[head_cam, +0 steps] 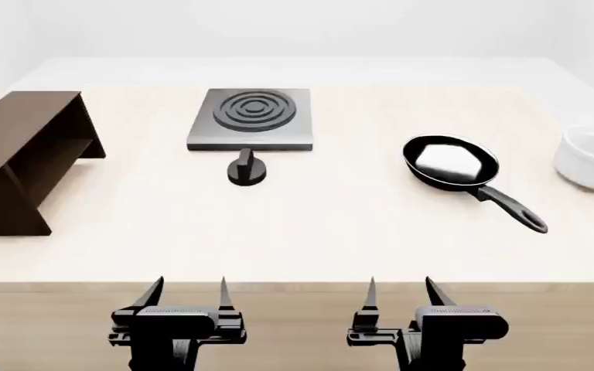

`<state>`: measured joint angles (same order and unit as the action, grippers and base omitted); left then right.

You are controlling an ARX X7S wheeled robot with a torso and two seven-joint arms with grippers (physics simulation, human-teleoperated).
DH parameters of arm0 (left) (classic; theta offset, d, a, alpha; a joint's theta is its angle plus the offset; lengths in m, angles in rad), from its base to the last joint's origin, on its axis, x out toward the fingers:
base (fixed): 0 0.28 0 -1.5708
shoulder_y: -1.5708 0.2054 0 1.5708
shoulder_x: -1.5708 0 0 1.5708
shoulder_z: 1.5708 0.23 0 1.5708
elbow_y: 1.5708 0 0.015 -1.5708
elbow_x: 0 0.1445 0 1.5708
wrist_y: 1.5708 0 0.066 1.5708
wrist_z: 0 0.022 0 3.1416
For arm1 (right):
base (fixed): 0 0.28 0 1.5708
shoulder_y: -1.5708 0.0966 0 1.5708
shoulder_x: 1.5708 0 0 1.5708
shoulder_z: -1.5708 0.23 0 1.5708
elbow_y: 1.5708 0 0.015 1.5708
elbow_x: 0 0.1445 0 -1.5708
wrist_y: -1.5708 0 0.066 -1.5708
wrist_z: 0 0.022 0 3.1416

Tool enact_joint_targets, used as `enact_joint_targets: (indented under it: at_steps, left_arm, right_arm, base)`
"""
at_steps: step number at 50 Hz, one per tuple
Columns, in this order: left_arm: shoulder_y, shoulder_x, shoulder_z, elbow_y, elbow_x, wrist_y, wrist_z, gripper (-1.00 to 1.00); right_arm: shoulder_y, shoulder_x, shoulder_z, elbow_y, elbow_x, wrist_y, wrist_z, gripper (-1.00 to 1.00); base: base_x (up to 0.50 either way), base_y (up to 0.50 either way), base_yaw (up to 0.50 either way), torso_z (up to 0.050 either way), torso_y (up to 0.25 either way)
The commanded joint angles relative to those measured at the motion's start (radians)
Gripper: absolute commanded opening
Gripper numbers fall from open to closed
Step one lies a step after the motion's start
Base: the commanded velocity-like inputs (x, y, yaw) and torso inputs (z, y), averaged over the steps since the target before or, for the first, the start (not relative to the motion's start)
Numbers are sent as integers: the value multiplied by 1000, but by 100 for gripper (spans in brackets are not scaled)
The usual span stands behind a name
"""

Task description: Turn on the stove and put the frying pan on it.

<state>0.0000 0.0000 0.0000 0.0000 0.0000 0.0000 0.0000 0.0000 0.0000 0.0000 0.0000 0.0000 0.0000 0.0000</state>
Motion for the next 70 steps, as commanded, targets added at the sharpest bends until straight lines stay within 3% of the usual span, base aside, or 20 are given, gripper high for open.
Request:
enact_joint_targets:
  at_steps: [1,5,25,34,39,49,70]
  left_arm:
    - [5,-15,20,-5,-6,17,-28,100]
    - [22,-34,51,-1,-19,64,-28,100]
    - [-41,-58,65,-25,-11,-41,-160,100]
    - [-38,-102,65,256,-95,-223,-118,100]
    - [-64,-118,57,329,-108,-299,-131,100]
    - [-64,-132,60,344,-109,-290,-146,100]
    - [-54,-150,63,335,-124,-269,-169,100]
  right_arm:
    - [-8,16,-19,-4,20,-5,15,100]
    - [-23,33,-42,-12,13,-33,42,100]
    - [10,71,-71,-4,59,35,87,100]
    - [21,104,-45,-298,111,293,113,100]
    - [3,121,-40,-403,120,314,122,100]
    - [-9,134,-40,-412,135,262,121,100]
    - [-12,152,-51,-422,161,264,136,100]
  base:
    - [0,0,0,0,0]
    - [0,0,0,0,0]
    - [0,0,0,0,0]
    - [0,0,0,0,0]
    - [0,0,0,0,0]
    - [69,0,0,0,0]
    - [499,0,0,0,0]
